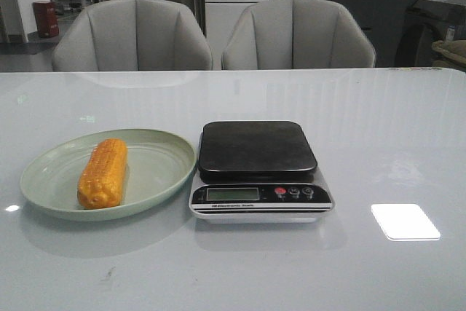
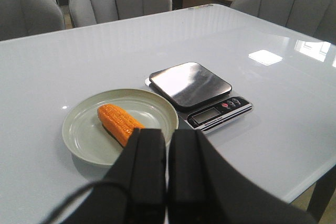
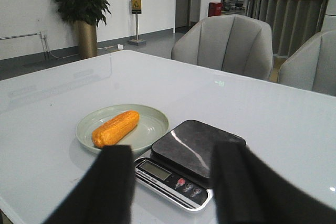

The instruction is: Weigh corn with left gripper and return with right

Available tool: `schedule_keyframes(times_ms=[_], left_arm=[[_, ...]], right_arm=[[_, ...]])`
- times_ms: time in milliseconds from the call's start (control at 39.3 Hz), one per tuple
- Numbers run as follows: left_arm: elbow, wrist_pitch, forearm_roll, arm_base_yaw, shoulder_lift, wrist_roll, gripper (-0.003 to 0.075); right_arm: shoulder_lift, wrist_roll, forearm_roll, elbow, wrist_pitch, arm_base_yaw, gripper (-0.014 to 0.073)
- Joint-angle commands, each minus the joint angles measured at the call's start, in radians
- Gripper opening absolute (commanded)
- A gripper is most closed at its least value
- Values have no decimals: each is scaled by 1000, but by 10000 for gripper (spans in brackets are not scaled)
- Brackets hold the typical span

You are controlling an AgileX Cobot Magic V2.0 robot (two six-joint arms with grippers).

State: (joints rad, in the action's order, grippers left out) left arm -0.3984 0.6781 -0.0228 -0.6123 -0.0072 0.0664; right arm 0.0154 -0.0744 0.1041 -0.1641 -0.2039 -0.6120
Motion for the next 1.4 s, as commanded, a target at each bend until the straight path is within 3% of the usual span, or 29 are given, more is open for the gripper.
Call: schedule_keyframes(times_ms=[0, 25, 102, 915, 1119, 1373], left_arm=[[-22, -78, 1, -6, -18, 1, 125], [-22, -78, 1, -6, -18, 1, 124], [-22, -78, 1, -6, -18, 1, 124], [28, -119, -1, 16, -18, 1, 124], [86, -208, -6, 204, -18, 1, 125], [270, -438, -34, 489, -20, 1, 125]], right_arm=[[11, -9, -7, -24, 71, 6, 148], [11, -8, -7, -24, 71, 6, 103], [11, -8, -7, -24, 71, 6, 143], [11, -8, -7, -24, 71, 6, 142], [11, -8, -7, -24, 71, 6, 142], [11, -8, -7, -24, 71, 6, 142]])
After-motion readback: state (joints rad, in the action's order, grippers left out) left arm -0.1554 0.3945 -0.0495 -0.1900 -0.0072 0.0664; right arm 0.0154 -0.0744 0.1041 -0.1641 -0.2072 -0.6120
